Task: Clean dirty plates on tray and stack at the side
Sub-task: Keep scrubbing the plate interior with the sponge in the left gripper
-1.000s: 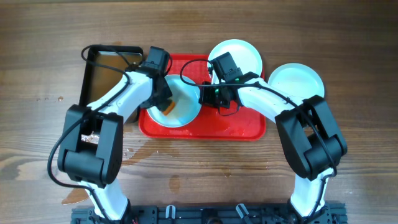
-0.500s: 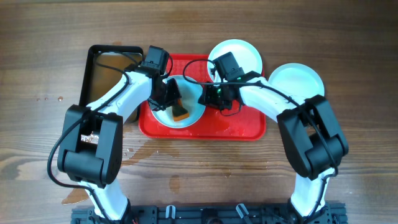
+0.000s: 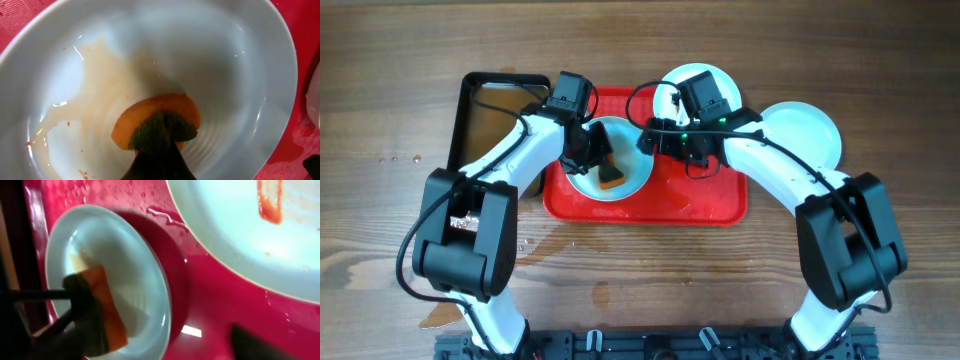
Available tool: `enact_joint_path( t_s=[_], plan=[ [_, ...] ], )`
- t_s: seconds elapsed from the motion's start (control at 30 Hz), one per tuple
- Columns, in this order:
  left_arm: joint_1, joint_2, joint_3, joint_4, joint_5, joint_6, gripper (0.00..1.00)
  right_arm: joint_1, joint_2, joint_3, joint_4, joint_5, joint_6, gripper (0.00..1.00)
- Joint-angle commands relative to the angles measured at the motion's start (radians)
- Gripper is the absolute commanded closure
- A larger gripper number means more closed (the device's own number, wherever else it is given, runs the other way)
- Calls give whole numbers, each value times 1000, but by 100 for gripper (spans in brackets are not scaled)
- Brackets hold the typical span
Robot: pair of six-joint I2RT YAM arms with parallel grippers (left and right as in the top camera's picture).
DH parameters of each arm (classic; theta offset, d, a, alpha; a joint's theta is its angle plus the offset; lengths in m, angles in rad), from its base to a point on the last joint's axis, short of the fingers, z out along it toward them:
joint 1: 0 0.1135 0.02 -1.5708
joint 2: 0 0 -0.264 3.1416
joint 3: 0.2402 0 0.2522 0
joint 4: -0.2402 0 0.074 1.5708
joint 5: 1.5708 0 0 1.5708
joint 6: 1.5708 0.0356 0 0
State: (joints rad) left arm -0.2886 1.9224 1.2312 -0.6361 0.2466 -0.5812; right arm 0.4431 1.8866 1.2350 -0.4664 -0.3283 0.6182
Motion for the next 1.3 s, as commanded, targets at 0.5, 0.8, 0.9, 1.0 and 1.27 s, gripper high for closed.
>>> enact_joint_path(
  t_s=[0.5, 0.8, 0.9, 1.0, 1.27],
  plan=[
    [6, 2, -4, 13, -1, 5, 96, 2, -11, 3, -2, 79, -13, 0],
    [64, 0, 37, 6, 25, 369, 96, 2, -11, 3, -1, 79, -13, 0],
    [84, 0, 37, 14, -56, 282, 96, 2, -11, 3, -2, 79, -13, 0],
    [84, 0, 37, 4, -163, 95, 96, 2, -11, 3, -2, 79, -13, 0],
    [79, 0, 37, 26, -49, 106, 96, 2, -11, 3, -2, 79, -13, 0]
  ],
)
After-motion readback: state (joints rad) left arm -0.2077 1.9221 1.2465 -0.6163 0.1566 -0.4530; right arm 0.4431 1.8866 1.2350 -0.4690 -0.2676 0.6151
